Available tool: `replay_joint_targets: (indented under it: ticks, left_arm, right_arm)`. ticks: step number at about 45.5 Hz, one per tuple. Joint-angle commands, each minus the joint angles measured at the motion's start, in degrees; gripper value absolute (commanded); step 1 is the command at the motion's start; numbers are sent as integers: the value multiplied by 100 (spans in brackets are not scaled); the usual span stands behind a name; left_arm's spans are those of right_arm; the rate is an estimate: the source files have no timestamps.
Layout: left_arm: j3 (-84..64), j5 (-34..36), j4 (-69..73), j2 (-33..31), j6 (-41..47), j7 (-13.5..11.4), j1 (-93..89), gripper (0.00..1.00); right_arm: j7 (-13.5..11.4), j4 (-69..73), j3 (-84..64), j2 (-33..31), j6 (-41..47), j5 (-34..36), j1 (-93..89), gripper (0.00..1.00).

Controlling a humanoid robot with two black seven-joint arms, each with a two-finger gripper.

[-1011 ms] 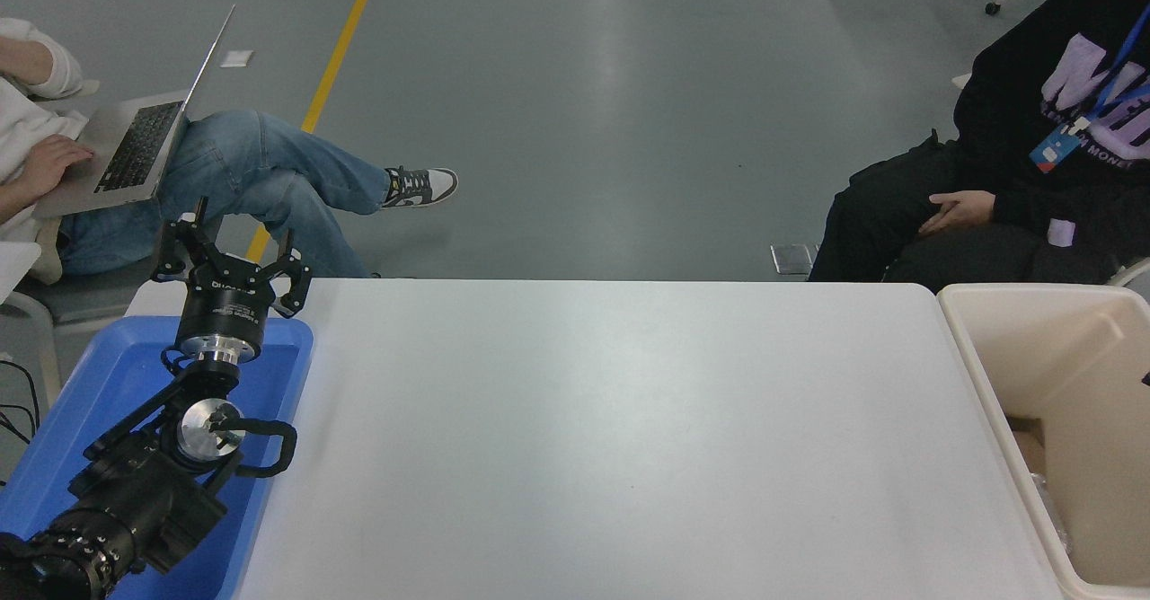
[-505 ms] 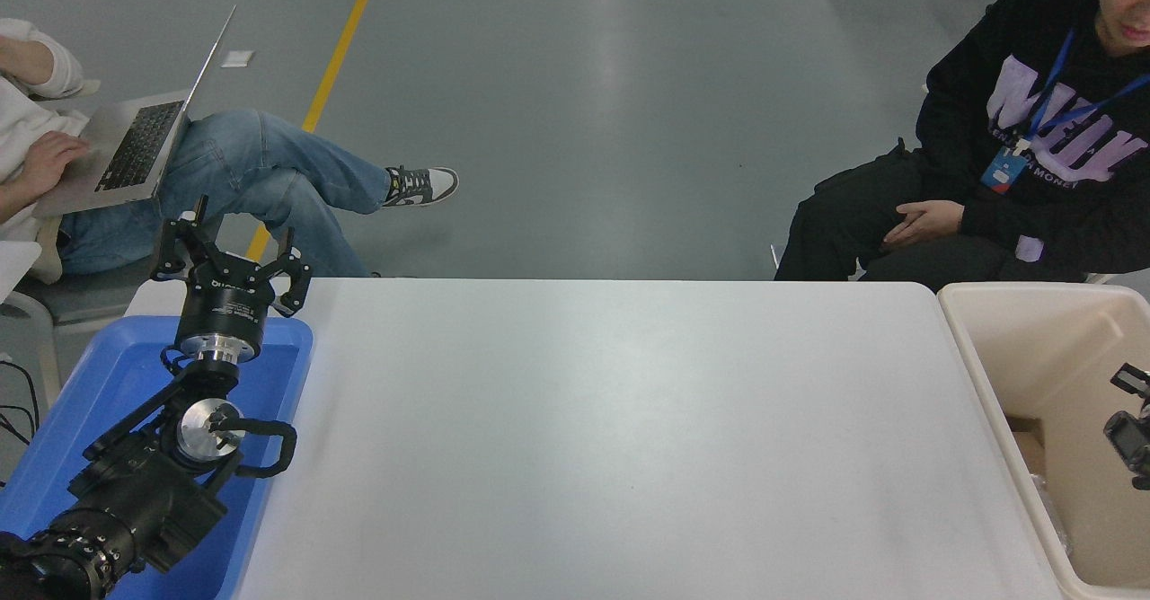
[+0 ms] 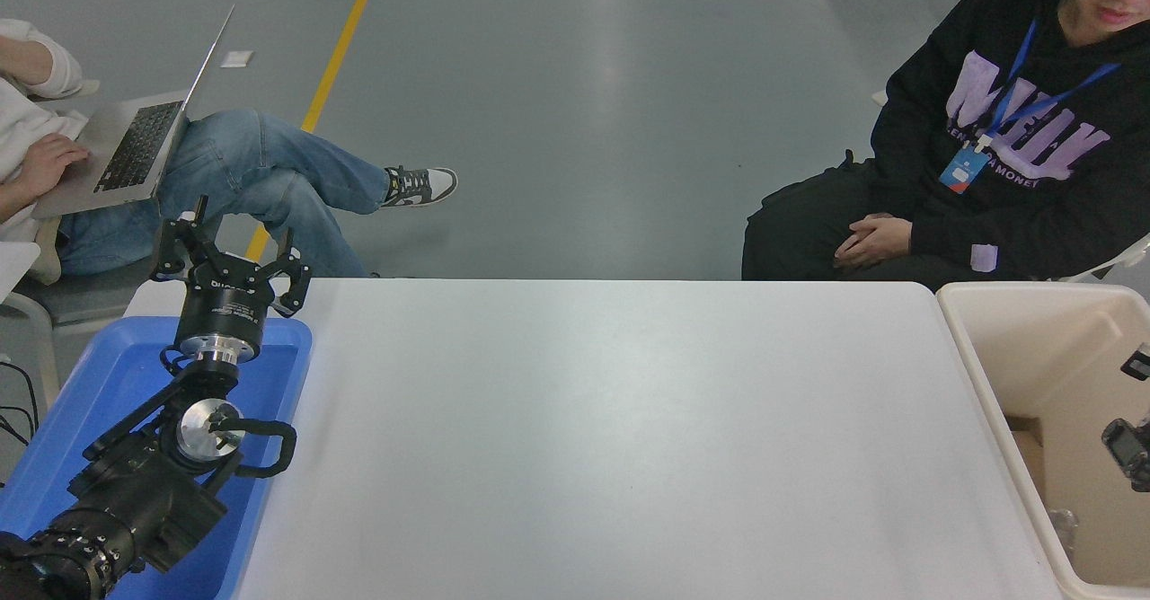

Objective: Pick up paper ball place in dustbin

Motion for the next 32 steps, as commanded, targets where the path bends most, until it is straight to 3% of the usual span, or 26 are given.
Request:
replay_joint_targets:
  ticks: [1,11,19,26,32]
  left_arm:
    - [2,-3,6,-1,0,-1,4,99]
    - [3,6,-3,-1,0,-1,-5,99]
    - [3,6,-3,-1,0,8,-5,99]
    - [3,6,-3,-1,0,8,4,99]
    - [3,6,-2,-1,0,8,-5,99]
  right_arm:
    - [-1,1412,0,-562,-30,-11,1081,99]
    - [-10,3574,-106,-1265,23,-82,2223,100]
    - [-10,5130,-544,-1582,541,-64,3296,100]
    - [-10,5694,-1186,-1547,1612,-12,4394,100]
    - [-10,5747,-1424,-1433,3211,15,5265,100]
